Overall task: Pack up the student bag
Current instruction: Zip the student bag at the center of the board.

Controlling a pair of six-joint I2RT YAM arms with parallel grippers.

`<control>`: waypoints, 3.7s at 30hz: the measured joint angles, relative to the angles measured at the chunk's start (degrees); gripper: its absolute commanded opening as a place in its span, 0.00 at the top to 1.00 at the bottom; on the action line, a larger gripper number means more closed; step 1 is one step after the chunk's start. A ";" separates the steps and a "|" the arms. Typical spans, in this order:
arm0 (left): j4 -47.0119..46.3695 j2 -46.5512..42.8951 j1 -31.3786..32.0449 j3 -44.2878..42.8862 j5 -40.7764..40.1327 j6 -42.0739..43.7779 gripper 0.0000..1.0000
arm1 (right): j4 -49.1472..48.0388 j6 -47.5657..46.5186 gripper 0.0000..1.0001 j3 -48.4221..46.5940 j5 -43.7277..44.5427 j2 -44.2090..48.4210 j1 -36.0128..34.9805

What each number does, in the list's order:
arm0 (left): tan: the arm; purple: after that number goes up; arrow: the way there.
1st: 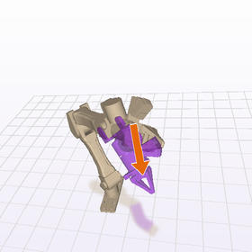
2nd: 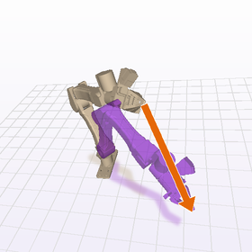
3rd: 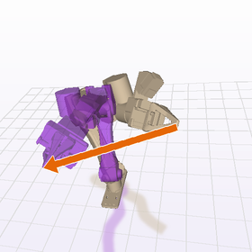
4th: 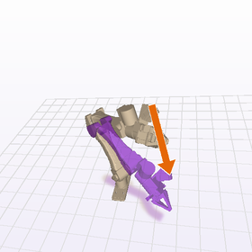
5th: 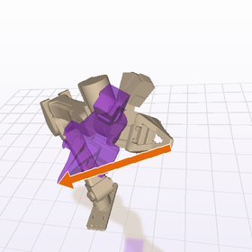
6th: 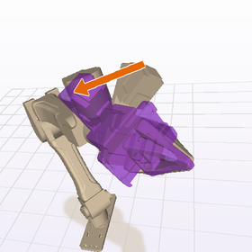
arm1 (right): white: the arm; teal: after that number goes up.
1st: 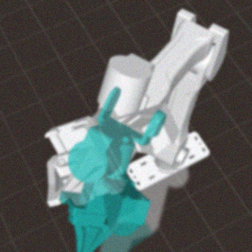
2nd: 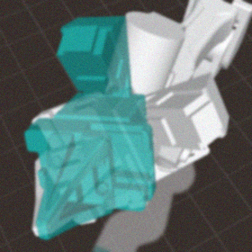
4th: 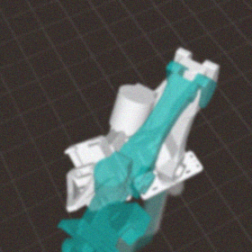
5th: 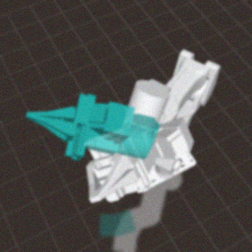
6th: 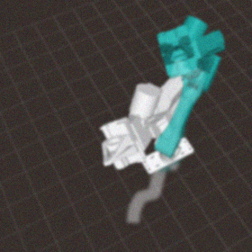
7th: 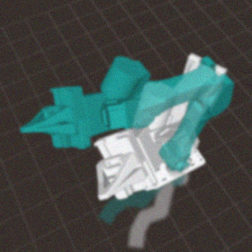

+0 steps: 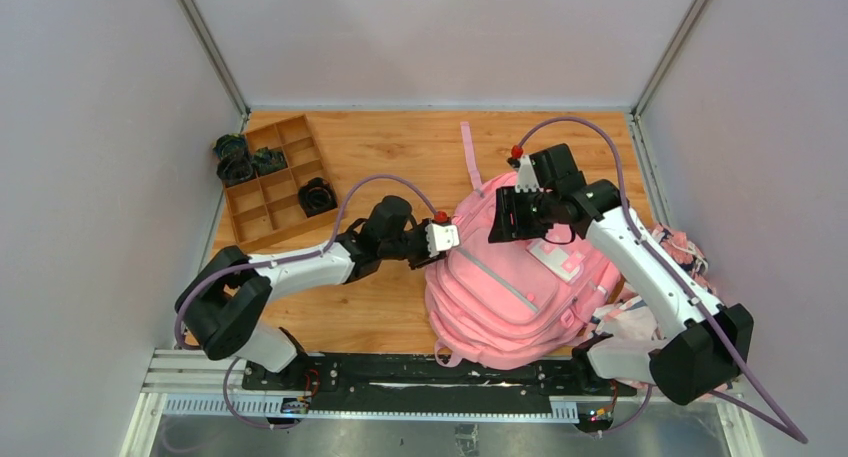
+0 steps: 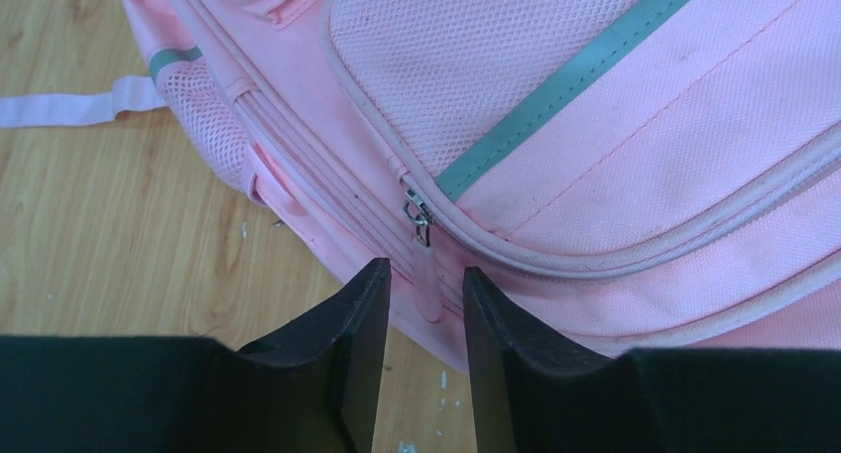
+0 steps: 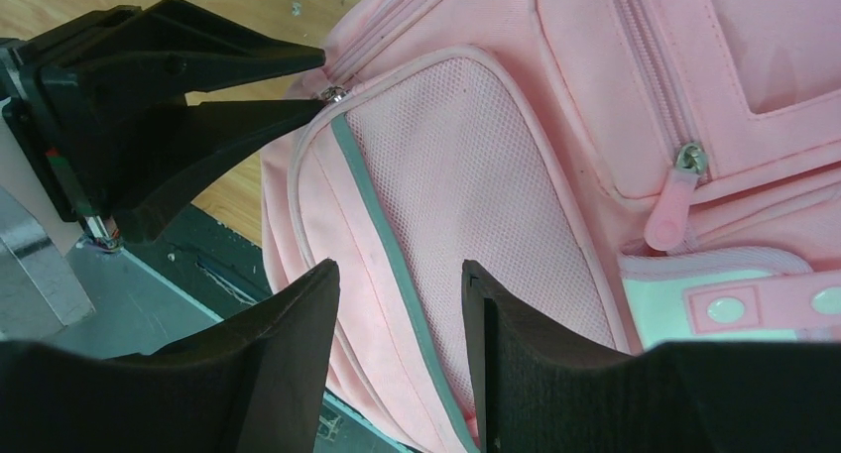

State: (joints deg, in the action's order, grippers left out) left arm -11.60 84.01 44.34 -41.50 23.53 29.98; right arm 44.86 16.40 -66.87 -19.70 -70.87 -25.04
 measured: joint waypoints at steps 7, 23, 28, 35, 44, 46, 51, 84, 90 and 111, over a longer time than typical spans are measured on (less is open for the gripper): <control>-0.37 0.96 -0.15 -0.39 2.32 0.09 1.00 | 0.00 -0.37 0.47 0.00 -1.27 -0.70 0.00; 0.13 -5.68 -0.35 3.30 3.80 -3.10 1.00 | -4.37 16.13 0.51 -4.66 5.35 -12.90 -4.35; 0.11 -5.75 -0.37 4.09 4.33 -4.74 1.00 | -0.90 26.36 0.52 -9.60 16.22 -17.14 -10.49; 0.13 -6.95 -0.35 5.31 5.18 -5.62 1.00 | 3.52 37.18 0.55 -10.10 22.93 -17.49 -12.57; 0.33 -6.95 -0.35 5.31 5.25 -6.45 1.00 | 3.98 39.08 0.59 -13.35 21.27 -24.96 -13.66; 0.61 -6.73 -0.35 5.31 5.38 -6.62 1.00 | 4.00 38.91 0.89 -13.97 20.15 -26.40 -13.77; 1.55 -6.49 0.07 5.31 5.18 -7.43 1.00 | 4.42 38.64 1.00 -13.94 19.65 -27.65 -13.88; 1.92 -9.05 20.59 2.27 -2.16 -23.34 1.00 | -10.49 28.81 1.00 -10.99 14.36 -26.47 -7.87; 3.17 -2.49 25.24 -5.29 0.85 -23.15 0.88 | -15.87 25.09 0.81 -5.79 13.57 -18.95 -7.78; 4.02 -16.28 24.20 -0.46 -20.00 -38.86 0.24 | 6.23 16.57 0.50 16.00 24.24 16.28 11.47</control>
State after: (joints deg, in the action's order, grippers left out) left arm -7.57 67.72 68.53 -41.95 3.53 -8.88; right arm 51.09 32.97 -50.87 4.54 -54.59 -13.56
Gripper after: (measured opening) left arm 0.721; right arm 0.510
